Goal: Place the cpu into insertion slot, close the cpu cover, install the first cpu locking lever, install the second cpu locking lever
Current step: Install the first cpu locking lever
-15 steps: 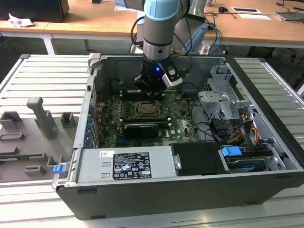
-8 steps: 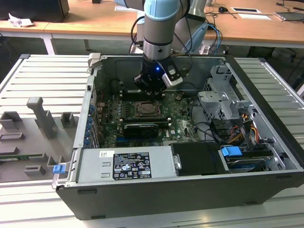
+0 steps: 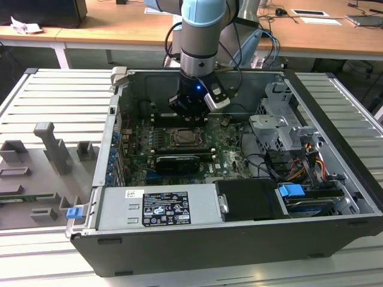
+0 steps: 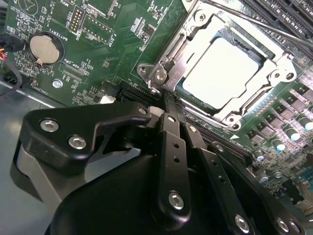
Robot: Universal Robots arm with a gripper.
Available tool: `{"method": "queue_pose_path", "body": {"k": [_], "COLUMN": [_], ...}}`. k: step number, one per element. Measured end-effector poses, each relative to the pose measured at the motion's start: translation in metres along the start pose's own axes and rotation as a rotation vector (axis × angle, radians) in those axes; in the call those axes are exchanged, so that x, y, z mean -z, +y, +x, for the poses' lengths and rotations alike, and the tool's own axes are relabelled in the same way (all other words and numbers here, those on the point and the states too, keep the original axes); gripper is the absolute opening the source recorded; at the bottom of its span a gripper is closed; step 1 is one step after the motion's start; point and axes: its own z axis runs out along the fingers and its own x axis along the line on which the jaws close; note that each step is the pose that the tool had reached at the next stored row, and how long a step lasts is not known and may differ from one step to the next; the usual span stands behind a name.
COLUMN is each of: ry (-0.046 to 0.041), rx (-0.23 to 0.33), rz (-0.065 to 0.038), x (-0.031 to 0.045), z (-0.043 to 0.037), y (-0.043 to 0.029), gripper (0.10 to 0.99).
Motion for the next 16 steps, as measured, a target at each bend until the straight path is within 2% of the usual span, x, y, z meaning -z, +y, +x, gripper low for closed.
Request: {"method": "queue_pose_path", "body": {"k": [5,11,16], "ry": [-0.0006,-0.0002,-0.0002], "rx": [0.0,0.0,0.0], "rz": [-0.002,-0.001,-0.001], "x": [0.0006,0.0143,0.0145], "z": [-0.0002,-0.0002,-0.0001], "y": [0.0005,0.0012,-0.0004], "gripper": [0.106,0.106,0.106]}}
